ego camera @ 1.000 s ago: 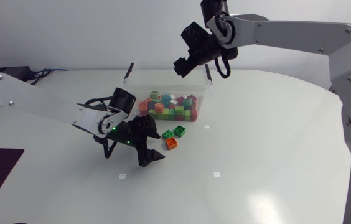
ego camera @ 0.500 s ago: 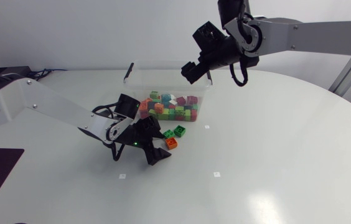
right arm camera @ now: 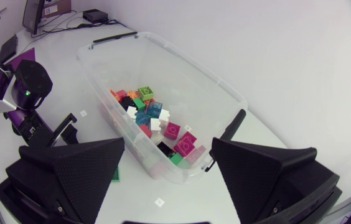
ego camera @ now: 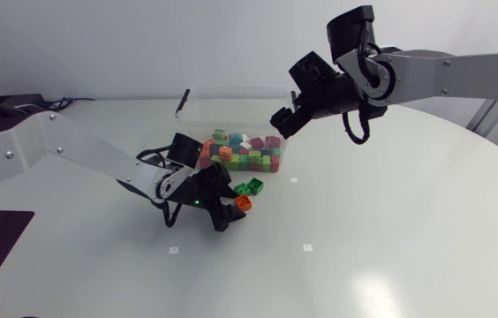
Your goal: Place the duplo bricks in the container
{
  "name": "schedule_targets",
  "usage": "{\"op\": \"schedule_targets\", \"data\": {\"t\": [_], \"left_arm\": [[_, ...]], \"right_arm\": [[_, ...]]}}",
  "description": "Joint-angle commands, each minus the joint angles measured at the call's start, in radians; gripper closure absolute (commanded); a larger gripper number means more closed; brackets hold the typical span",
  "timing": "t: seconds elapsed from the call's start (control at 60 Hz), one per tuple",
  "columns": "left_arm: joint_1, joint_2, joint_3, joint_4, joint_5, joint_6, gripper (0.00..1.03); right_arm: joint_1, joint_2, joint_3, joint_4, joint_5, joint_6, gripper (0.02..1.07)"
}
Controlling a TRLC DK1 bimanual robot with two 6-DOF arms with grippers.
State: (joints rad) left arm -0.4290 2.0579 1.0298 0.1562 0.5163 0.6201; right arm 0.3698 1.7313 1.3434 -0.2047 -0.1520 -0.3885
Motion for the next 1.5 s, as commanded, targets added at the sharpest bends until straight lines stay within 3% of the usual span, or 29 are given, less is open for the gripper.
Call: {"op": "schedule_targets", "data": {"t": [0.0, 0.033, 0.05, 0.233, 0.8, 1.183, 1.483], "left_arm": [[-0.010, 0.038, 0.009, -0.003, -0.010, -0.016, 0.56], [-0.010, 0.039, 0.007, -0.001, -0.009, -0.013, 0.63], [-0.011, 0.038, 0.000, 0.016, -0.007, -0.014, 0.72], [-0.019, 0.031, -0.025, 0.037, -0.006, -0.006, 0.76], [0.036, -0.228, -0.251, 0.029, 0.028, 0.063, 0.77], [0.125, -0.375, -0.330, 0.011, 0.068, 0.072, 0.77], [0.225, -0.486, -0.347, -0.032, 0.120, 0.073, 0.77]], "right_arm": [[-0.006, -0.027, -0.043, 0.011, 0.006, 0.013, 0.06], [-0.006, -0.030, -0.050, 0.016, 0.006, 0.011, 0.06], [-0.006, -0.035, -0.062, 0.022, 0.005, 0.010, 0.06], [-0.008, -0.052, -0.127, 0.028, -0.017, -0.003, 0.06], [0.123, -0.015, -0.204, -0.012, 0.006, 0.065, 0.07], [0.225, -0.102, -0.336, 0.053, 0.066, 0.030, 0.07], [0.146, 0.040, -0.415, 0.225, -0.027, 0.031, 0.07]]}}
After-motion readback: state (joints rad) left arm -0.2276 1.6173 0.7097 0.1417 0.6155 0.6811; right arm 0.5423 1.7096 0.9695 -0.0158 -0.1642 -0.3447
